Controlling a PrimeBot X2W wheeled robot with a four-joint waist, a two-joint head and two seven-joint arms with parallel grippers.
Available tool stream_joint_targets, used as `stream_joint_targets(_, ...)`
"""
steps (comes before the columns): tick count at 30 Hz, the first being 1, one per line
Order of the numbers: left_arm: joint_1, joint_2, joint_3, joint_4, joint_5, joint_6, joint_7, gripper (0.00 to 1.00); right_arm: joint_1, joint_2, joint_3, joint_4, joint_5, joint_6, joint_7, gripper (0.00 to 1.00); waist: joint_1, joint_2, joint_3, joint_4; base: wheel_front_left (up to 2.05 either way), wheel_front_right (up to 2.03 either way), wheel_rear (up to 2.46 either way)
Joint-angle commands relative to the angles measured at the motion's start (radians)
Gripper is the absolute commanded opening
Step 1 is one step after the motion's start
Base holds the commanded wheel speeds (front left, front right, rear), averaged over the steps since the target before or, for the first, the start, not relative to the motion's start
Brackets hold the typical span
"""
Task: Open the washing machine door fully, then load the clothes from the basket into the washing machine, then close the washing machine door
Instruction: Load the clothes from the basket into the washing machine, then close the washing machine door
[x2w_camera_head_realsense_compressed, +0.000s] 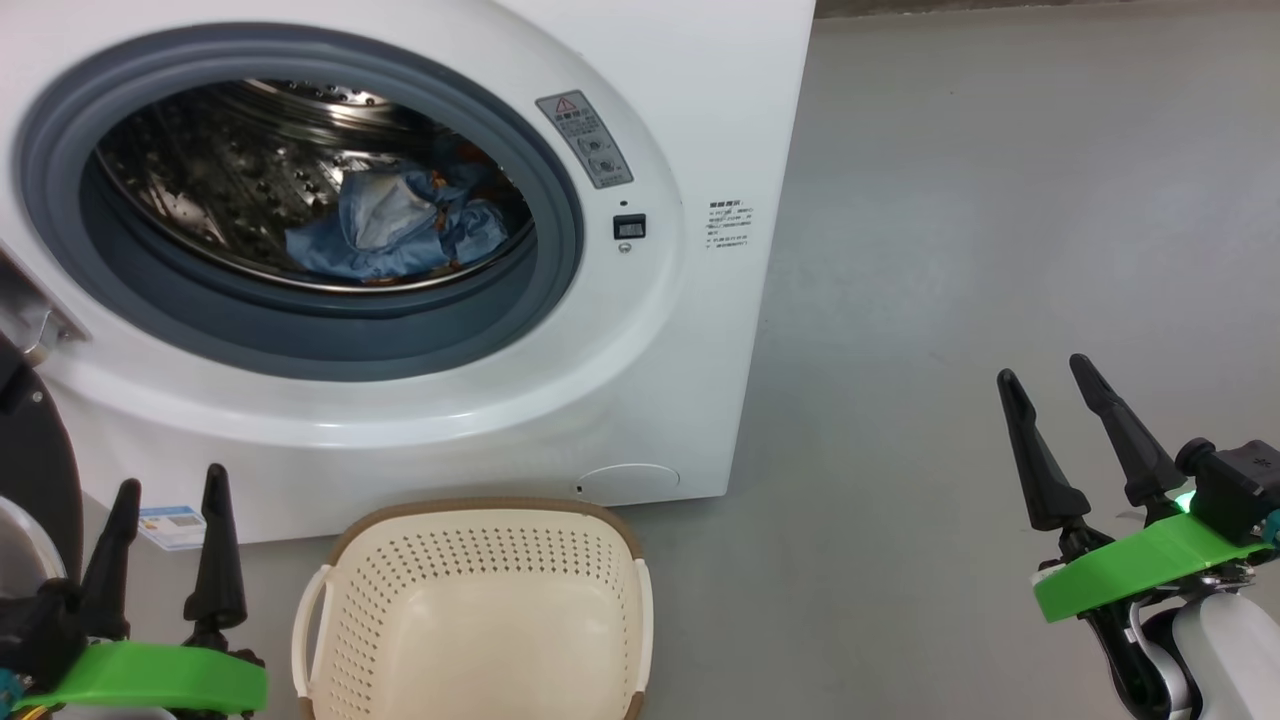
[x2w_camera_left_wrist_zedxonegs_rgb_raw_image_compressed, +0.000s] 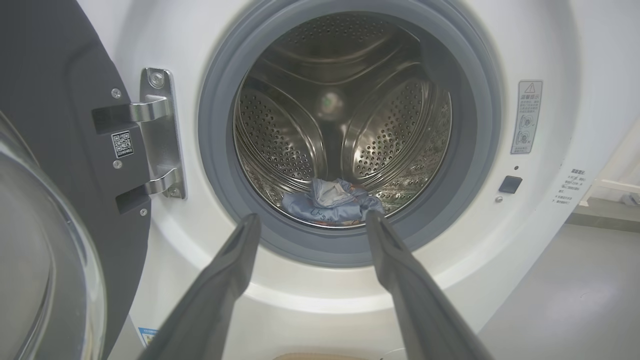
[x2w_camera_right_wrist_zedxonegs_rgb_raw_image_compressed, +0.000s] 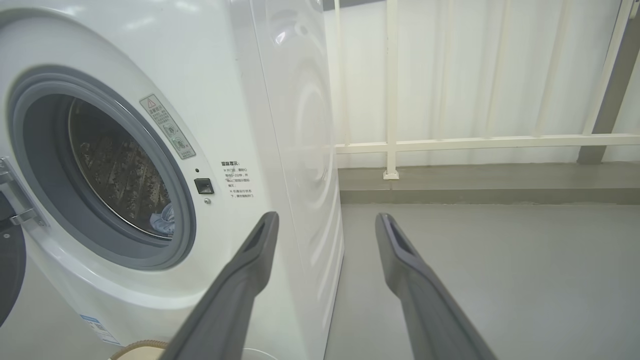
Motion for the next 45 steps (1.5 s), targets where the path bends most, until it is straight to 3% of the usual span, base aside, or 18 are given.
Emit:
stream_joint_targets(1, -0.020, 0.020, 0.042, -0.033, 0.013, -0.003, -0.006, 1.00, -0.007, -0.017, 0.017, -0.018, -0.014, 0.007, -0.008, 1.00, 0.0000, 0.0000, 0.001, 0.000, 0.00, 0.00, 0.00)
stream_joint_targets(32, -0.025, -0.001, 0.052, -0.013, 0.021, -0.020, -0.006, 1.00, -0.020, -0.021, 0.027, -0.012, 0.000, 0.007, -0.008, 1.00, 0.0000, 0.0000, -0.002, -0.004, -0.02, 0.01, 0.01)
stream_joint_targets(45, -0.024, -0.008, 0.063, -0.014, 0.023, -0.030, -0.006, 1.00, -0.023, -0.023, 0.028, -0.009, 0.001, 0.007, -0.008, 1.00, 0.0000, 0.0000, -0.007, -0.006, -1.24, 1.18, 0.06)
